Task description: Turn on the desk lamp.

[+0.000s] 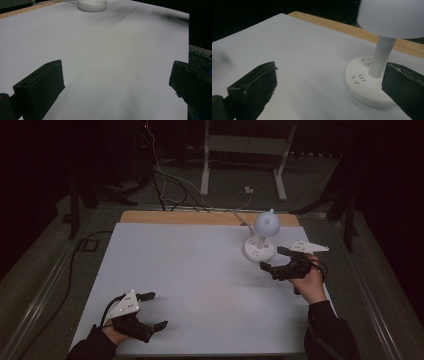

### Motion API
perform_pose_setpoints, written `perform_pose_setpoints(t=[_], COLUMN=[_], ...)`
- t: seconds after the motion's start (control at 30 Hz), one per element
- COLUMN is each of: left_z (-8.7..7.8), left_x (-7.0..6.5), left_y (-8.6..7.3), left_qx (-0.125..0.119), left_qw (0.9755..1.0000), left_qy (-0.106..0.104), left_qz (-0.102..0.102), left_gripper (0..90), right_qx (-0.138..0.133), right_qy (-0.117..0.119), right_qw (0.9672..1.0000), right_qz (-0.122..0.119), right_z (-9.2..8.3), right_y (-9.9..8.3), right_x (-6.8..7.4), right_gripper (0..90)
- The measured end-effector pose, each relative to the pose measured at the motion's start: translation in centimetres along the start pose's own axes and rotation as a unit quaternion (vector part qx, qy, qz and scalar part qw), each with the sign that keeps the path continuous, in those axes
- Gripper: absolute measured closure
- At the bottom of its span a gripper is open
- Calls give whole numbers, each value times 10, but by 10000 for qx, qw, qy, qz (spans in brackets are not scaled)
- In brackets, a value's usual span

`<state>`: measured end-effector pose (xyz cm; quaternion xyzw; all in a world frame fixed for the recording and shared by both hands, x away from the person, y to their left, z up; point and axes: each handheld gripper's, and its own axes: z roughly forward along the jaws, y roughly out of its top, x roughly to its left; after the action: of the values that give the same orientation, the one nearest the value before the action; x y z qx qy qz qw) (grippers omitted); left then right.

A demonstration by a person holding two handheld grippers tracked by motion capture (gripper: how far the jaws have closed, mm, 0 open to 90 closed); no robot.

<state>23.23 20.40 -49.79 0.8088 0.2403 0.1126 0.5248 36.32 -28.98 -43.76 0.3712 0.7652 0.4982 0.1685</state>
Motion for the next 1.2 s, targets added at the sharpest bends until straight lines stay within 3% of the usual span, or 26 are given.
perform_pose_setpoints(t=[0.17,0.3,0.8,0.83,0.9,0.97,1.2], left_z=[0,0,-1,-1,-1,-1,-1], left_x=[0,0,0,0,0,0,0], left_y=[0,0,0,0,0,0,-1], left_qx=[17,14,9,16,21,5,33], left_qw=[10000,10000,10000,10000,10000,10000,10000], left_qy=[10,16,0,5,9,4,18], left_qz=[-5,-14,-21,-22,-22,-25,-13], left_gripper=[3,3,3,3,3,3,3], right_qx=[-62,-38,228,260,276,309,425], right_qy=[-395,-536,-1101,-1197,-1218,-1283,-1369], right_qw=[9989,9983,9926,9914,9911,9900,9881], right_qz=[234,235,452,451,465,502,552], right_z=[16,23,44,45,46,47,51], right_y=[2,4,4,2,2,0,-4], right_x=[-13,-18,-37,-38,-39,-42,-48], right_gripper=[0,0,277,338,359,445,541])
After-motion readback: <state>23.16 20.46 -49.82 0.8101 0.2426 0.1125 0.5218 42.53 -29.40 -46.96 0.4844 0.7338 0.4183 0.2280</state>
